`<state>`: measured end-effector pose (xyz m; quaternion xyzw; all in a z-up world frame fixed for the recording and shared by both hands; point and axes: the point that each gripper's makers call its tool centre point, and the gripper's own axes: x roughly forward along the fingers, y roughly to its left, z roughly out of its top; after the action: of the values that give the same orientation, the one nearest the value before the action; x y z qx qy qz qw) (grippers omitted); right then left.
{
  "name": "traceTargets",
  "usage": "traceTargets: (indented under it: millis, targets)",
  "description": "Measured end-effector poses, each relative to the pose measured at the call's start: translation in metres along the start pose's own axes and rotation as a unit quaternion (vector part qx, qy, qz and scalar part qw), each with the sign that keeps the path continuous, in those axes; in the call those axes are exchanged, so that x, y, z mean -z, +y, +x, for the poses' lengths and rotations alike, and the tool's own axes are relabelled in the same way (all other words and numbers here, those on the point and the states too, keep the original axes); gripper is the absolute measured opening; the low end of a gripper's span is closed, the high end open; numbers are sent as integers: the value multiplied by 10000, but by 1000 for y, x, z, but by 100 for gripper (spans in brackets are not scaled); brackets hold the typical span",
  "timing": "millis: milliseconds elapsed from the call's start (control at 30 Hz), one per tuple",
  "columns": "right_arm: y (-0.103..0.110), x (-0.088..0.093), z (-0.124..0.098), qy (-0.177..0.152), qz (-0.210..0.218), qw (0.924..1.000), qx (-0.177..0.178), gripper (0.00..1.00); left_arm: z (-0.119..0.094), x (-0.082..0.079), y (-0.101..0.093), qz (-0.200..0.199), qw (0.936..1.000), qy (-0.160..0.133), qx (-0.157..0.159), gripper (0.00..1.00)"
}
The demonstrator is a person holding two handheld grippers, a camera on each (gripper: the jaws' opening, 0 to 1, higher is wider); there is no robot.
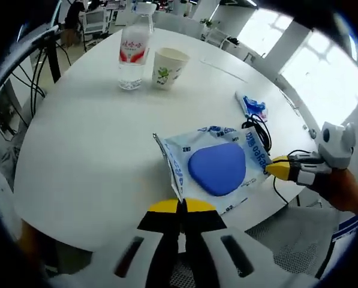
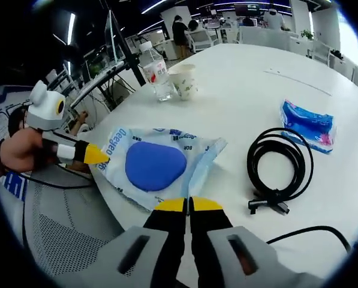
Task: Arrange the tabletop items into an orderly group along one side of the table until the central work area is clear of visible clutter.
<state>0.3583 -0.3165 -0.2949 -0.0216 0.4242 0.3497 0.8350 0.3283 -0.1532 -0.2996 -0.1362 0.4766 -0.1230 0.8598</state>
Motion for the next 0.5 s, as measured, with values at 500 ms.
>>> traceTargets:
  millis: [500]
  targets:
    - [-21, -29, -4, -230, -21, 9996, 142, 0, 4, -35, -10, 76, 9997, -219, 121, 0]
